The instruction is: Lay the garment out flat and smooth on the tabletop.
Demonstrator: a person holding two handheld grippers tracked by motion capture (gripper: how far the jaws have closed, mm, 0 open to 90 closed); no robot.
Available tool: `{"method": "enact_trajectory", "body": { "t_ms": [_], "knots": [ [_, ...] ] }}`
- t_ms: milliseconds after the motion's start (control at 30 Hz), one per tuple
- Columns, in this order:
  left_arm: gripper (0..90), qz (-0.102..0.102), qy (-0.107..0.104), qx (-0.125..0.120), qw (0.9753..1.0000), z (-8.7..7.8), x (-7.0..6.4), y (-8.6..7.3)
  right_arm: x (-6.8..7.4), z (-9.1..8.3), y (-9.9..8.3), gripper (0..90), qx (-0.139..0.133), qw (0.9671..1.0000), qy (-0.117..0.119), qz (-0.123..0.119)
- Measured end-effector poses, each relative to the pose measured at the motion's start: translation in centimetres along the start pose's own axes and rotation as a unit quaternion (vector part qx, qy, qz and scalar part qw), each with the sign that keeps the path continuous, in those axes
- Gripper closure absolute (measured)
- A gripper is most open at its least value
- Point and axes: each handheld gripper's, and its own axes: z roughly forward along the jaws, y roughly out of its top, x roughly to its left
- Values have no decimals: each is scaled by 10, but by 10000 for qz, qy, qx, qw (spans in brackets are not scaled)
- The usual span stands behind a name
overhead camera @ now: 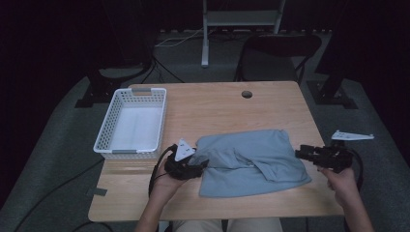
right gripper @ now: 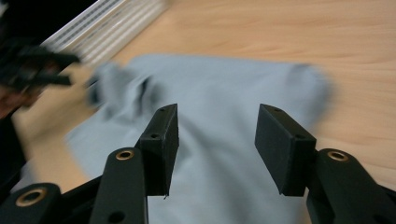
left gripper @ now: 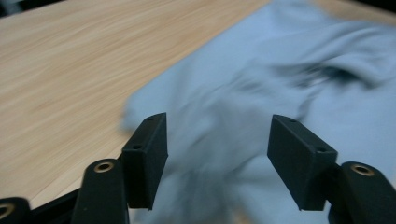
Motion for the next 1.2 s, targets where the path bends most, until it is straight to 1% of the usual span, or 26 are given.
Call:
{"method": "enact_trajectory", "body": {
  "t_ms": [33,67,100,133,167,200,267,333,400,433,500,567,633,700,733,767,800,833,867,933,967,1000,1033,1067,1133,1200],
  "knots": [
    [394,151,-75,26,9999,4,-5,4,5,7,-3,481,146,9997,192,-80],
    [394,151,-75,26,9999,4,-5,4,5,7,-3,481,146,9997,192,-80],
    [394,300,-76,132,9994,11,-10,9,12,17,-8,481,361,9987,292,-194],
    [394,352,-62,166,9992,15,-13,11,20,30,-14,474,673,9961,416,-379],
    [394,382,-83,185,9991,20,-15,12,24,36,-17,475,808,9946,446,-484],
    [395,398,-136,229,9989,25,-16,14,28,44,-21,475,977,9925,394,-627],
    [395,448,-94,326,9984,36,-16,14,34,56,-27,474,1231,9881,391,-841],
    [395,478,-6,515,9975,47,-14,12,38,65,-30,474,1349,9850,375,-1004],
    [395,495,45,681,9964,55,-12,9,40,69,-32,475,1454,9827,366,-1087],
    [399,564,55,754,9955,58,-10,6,40,71,-33,474,1513,9810,347,-1160],
    [443,595,113,817,9948,62,-9,3,42,74,-36,475,1629,9778,277,-1290],
    [480,684,114,863,9939,65,-8,0,43,77,-38,497,1755,9740,125,-1424],
    [508,734,169,897,9931,66,-8,-2,44,79,-40,517,1744,9729,68,-1514],
    [544,770,183,926,9926,67,-9,-3,45,79,-40,574,1760,9712,-69,-1607],
    [586,834,212,950,9918,68,-10,-4,47,79,-40,626,1763,9707,-140,-1629],
    [597,886,221,989,9909,68,-10,-5,48,79,-40,689,1764,9686,-274,-1730],
    [641,905,212,1005,9906,69,-11,-6,49,79,-40,723,1769,9667,-412,-1802],
    [668,908,202,983,9908,70,-11,-7,50,80,-40,754,1764,9662,-487,-1816],
    [708,906,168,995,9908,70,-11,-8,52,81,-40,785,1775,9646,-586,-1860],
    [797,892,209,962,9911,68,-12,-8,53,81,-39,830,1818,9636,-623,-1860],
    [840,844,203,938,9918,67,-11,-7,54,81,-38,836,1825,9635,-626,-1857],
    [855,810,196,883,9926,65,-11,-6,54,80,-36,838,1774,9645,-616,-1858],
    [865,721,178,799,9940,62,-10,-4,53,77,-34,840,1702,9679,-526,-1773],
    [869,720,141,789,9942,59,-9,-3,51,72,-28,840,1514,9746,-364,-1611],
    [873,603,99,682,9958,54,-8,0,48,62,-19,842,1226,9815,-235,-1449],
    [874,550,104,547,9969,48,-6,5,45,52,-6,842,937,9872,-190,-1277]
  ]
}}
